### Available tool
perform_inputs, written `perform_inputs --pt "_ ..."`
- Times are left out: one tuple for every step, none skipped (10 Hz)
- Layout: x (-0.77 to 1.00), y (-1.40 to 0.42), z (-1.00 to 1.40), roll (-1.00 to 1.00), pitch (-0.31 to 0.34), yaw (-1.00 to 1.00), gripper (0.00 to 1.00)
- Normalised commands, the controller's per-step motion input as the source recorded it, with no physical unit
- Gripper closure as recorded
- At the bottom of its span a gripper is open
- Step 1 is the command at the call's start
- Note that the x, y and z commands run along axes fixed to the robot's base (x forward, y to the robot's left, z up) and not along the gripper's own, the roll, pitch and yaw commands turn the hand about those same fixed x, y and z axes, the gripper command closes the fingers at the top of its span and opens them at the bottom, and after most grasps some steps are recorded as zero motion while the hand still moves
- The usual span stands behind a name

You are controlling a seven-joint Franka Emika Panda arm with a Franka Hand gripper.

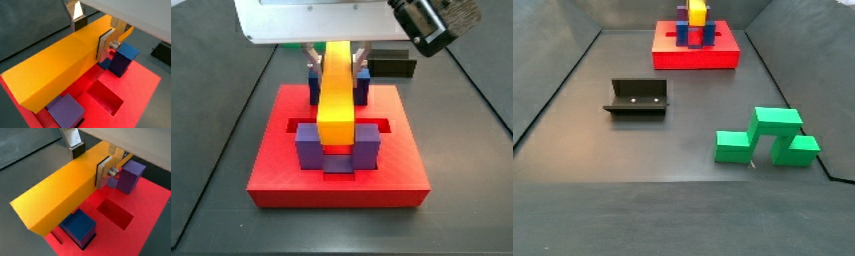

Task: Pick up the yellow object. Move up. Move to above the board. Insert the yellow object.
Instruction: Insert the yellow object.

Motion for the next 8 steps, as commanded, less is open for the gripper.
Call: perform_inputs --pt "0.02 0.00 -0.15 0.16 0.000 0.00 1.00" --pt "0.09 0.00 -0.15 0.16 0.000 0.00 1.00" --pt "0.06 0.00 -0.12 0.15 0.000 0.00 1.00" --pt "0.09 0.00 -0.11 0.15 0.004 0.00 1.00" --pt "0.09 0.00 -0.07 0.14 0.000 0.00 1.00" --pt "0.11 0.00 -0.06 0.13 0.004 0.00 1.00" --pt "0.06 0.00 -0.04 0.12 0.000 0.01 1.00" --pt "0.05 -0.01 -0.02 0.13 0.009 0.03 1.00"
